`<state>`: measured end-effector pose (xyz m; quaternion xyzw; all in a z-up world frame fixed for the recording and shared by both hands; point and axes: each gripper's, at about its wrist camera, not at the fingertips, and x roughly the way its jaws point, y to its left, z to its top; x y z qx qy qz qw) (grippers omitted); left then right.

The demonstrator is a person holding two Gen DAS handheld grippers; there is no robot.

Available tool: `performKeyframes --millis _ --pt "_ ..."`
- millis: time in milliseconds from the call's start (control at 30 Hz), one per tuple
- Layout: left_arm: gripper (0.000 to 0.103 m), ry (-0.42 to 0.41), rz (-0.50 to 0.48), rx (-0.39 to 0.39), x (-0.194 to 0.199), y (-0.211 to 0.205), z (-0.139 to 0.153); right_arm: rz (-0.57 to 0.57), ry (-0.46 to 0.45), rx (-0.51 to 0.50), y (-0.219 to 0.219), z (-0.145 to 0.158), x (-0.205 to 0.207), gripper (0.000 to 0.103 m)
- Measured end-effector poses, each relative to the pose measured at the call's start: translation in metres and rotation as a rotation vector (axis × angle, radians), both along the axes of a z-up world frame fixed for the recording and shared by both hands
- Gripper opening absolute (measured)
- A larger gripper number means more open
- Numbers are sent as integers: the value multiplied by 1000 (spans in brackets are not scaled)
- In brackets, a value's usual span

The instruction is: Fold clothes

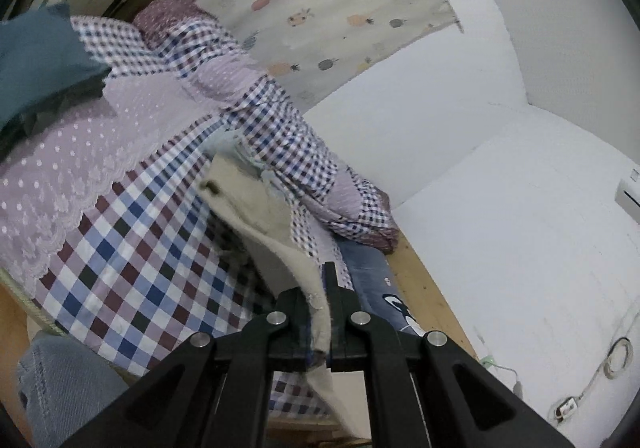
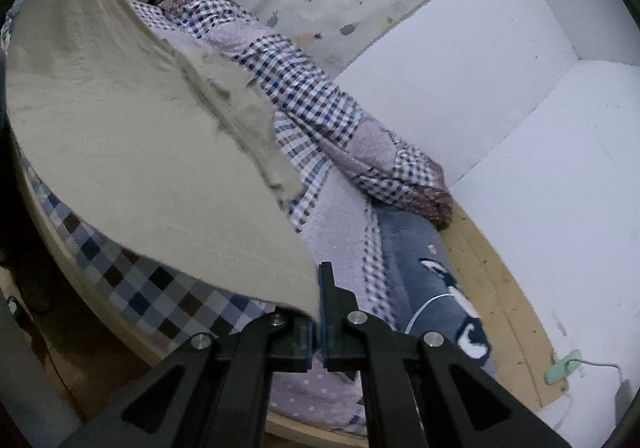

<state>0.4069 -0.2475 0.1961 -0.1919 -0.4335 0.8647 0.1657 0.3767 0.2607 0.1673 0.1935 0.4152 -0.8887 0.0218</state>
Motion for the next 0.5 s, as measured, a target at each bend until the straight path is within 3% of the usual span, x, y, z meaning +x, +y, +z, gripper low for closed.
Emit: performKeyframes --millis 200,500 --pt "1 37 -8 5 33 -5 24 7 3 -22 16 35 24 0" --pt "1 148 -28 -37 96 -9 76 62 87 -15 25 90 79 0"
